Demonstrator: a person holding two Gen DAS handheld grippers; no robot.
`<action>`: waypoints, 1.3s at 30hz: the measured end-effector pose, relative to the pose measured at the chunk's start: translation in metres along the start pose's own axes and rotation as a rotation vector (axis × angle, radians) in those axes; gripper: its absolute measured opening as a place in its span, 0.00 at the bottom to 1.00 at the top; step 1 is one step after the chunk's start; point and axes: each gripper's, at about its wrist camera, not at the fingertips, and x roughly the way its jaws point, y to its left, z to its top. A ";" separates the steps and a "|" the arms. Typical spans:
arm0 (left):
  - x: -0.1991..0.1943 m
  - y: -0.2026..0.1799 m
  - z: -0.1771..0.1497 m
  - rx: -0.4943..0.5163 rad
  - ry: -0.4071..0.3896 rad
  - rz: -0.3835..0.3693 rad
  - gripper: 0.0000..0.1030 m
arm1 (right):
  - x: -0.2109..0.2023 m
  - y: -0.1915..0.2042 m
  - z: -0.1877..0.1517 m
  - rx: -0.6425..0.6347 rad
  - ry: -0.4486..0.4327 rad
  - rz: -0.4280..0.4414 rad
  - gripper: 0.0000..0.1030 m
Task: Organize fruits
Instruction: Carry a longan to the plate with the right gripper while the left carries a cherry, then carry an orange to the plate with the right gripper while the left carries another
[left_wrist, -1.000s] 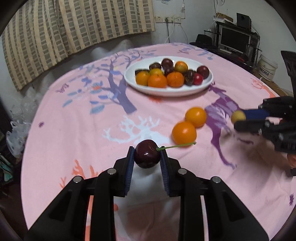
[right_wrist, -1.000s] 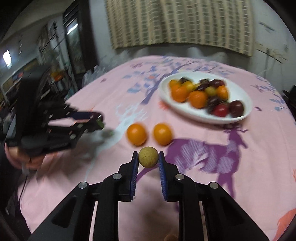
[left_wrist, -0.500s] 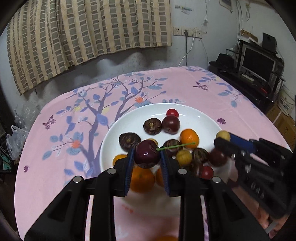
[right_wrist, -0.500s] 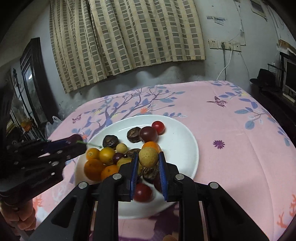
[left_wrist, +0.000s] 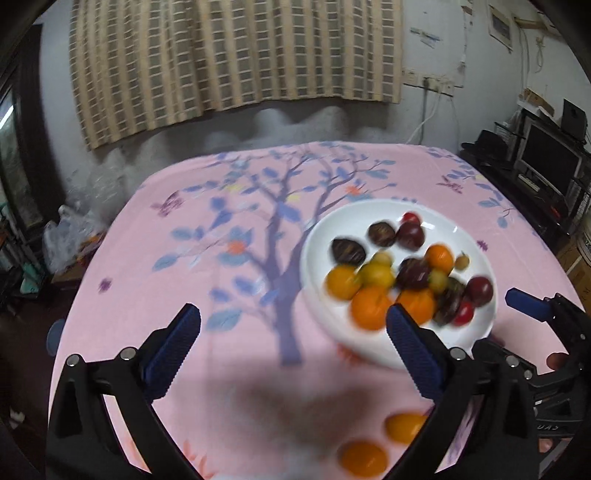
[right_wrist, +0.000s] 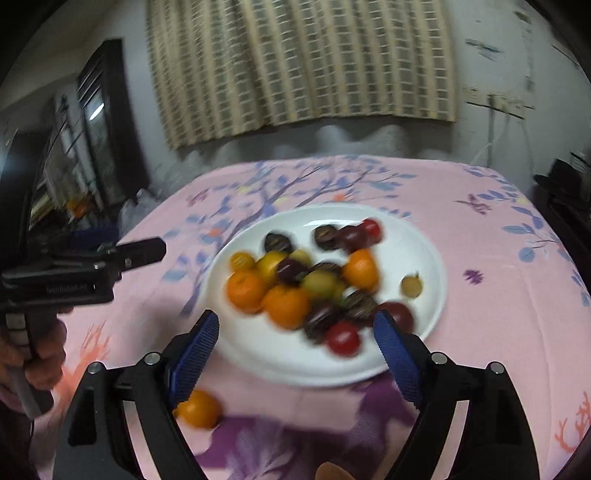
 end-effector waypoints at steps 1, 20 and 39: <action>-0.004 0.007 -0.010 -0.015 0.008 0.003 0.96 | 0.002 0.014 -0.008 -0.028 0.035 0.009 0.82; -0.040 0.045 -0.101 -0.126 0.020 -0.052 0.96 | 0.043 0.074 -0.045 -0.041 0.200 0.045 0.38; -0.009 -0.003 -0.116 0.027 0.057 -0.096 0.96 | -0.048 0.026 -0.062 0.088 0.011 0.001 0.33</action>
